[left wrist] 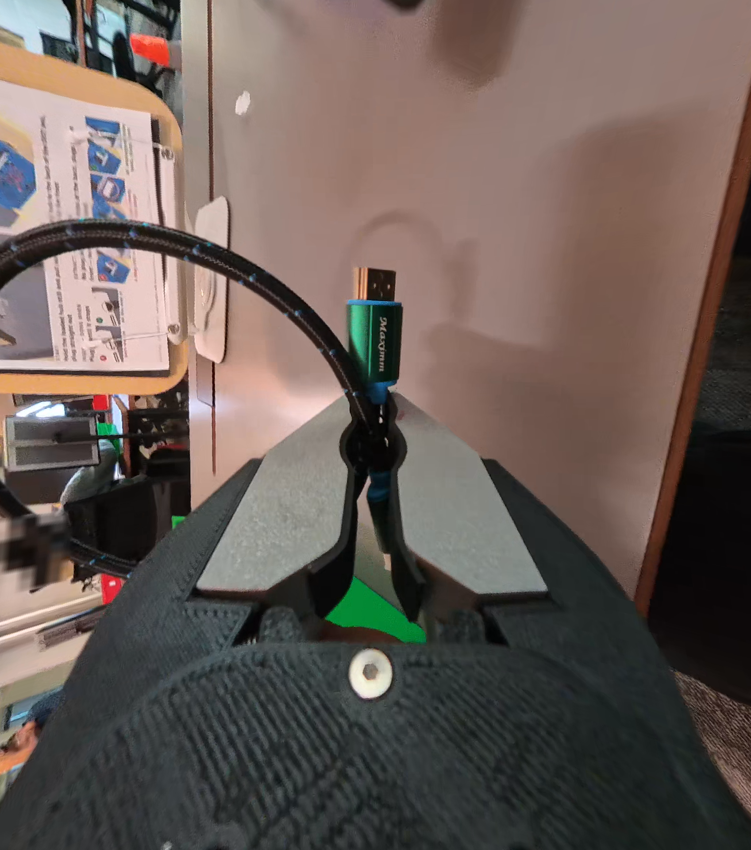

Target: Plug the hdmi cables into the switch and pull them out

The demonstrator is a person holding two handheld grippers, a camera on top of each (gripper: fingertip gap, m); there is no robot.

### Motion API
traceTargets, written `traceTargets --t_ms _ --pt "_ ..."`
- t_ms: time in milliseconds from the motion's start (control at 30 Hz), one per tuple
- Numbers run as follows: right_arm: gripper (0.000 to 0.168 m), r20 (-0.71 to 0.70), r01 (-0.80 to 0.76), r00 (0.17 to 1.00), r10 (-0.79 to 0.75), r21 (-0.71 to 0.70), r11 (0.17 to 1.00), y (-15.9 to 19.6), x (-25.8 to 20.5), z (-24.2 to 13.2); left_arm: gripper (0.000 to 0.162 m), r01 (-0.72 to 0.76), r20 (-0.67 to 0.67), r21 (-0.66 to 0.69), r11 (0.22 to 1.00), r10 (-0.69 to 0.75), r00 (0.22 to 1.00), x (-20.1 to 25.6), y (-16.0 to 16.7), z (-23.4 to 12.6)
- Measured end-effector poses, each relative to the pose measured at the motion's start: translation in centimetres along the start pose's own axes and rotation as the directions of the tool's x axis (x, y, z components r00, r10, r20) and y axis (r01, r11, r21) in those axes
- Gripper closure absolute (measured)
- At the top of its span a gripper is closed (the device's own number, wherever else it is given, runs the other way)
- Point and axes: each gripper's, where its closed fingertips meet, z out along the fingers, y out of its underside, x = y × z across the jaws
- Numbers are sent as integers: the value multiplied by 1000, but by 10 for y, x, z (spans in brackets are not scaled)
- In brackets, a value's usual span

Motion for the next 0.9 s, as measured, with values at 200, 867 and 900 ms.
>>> traceTargets --t_ms 200,867,900 --pt "155 -213 40 976 -37 7 999 6 14 -49 156 55 132 20 998 -57 990 -9 7 4" --pt "154 -878 -173 478 10 -83 981 9 203 -326 156 80 143 190 979 -108 984 14 -58 29" --pt "154 -879 -199 477 8 -100 975 13 215 -326 156 81 145 190 979 -109 983 14 -58 29"
